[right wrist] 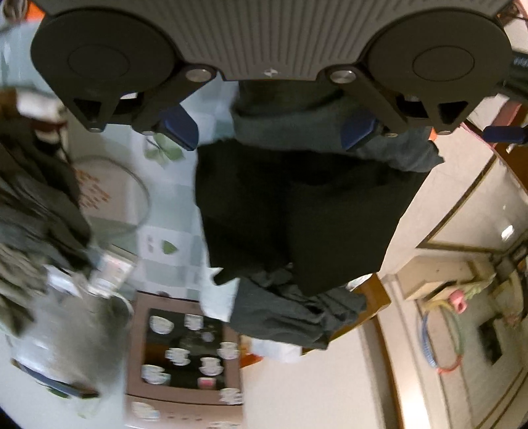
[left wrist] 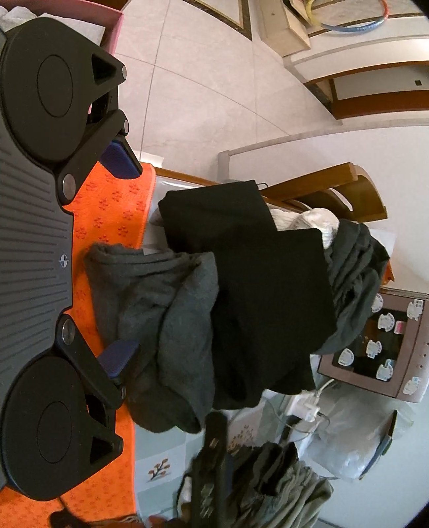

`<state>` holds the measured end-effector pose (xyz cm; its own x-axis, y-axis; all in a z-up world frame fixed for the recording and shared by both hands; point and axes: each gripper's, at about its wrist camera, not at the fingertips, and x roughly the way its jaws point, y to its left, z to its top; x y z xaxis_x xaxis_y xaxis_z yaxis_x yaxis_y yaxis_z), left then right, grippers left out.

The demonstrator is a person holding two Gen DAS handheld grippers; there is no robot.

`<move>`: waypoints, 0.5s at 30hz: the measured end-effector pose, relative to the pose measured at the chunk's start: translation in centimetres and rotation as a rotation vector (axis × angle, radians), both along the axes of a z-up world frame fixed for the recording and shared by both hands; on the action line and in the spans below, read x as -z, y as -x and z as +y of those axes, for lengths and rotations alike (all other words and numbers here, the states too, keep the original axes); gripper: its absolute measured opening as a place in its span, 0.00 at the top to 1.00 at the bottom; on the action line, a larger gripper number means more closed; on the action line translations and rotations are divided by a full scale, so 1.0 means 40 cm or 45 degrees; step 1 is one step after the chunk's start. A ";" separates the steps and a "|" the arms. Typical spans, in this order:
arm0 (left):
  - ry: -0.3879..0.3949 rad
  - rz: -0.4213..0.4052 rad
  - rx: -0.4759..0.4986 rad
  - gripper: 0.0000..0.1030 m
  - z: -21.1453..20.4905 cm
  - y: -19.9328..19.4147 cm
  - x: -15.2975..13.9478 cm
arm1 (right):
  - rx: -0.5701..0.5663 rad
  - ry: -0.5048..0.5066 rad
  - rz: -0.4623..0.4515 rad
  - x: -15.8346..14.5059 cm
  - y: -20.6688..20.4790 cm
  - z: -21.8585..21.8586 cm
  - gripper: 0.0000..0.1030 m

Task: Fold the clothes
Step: 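Reach into the dark clothes pile and grasp the black trousers with the right gripper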

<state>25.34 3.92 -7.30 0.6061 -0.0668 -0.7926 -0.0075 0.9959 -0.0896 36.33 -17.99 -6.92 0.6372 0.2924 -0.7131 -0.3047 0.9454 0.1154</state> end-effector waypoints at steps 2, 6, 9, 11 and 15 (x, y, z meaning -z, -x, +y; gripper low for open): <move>0.005 0.011 -0.009 0.00 0.005 0.002 0.007 | -0.041 0.028 -0.002 0.018 -0.031 0.029 0.16; 0.015 0.032 -0.026 0.00 0.014 0.007 0.021 | -0.109 0.099 -0.003 0.054 -0.079 0.086 0.41; 0.022 0.048 -0.038 0.00 0.021 0.012 0.031 | -0.133 0.095 -0.013 0.057 -0.089 0.104 0.82; 0.030 0.044 -0.048 0.00 0.029 0.032 0.023 | -0.119 0.042 -0.050 0.030 -0.079 0.096 0.87; 0.047 0.032 -0.065 0.00 0.043 0.074 0.002 | -0.080 -0.104 -0.151 -0.060 -0.033 0.057 0.89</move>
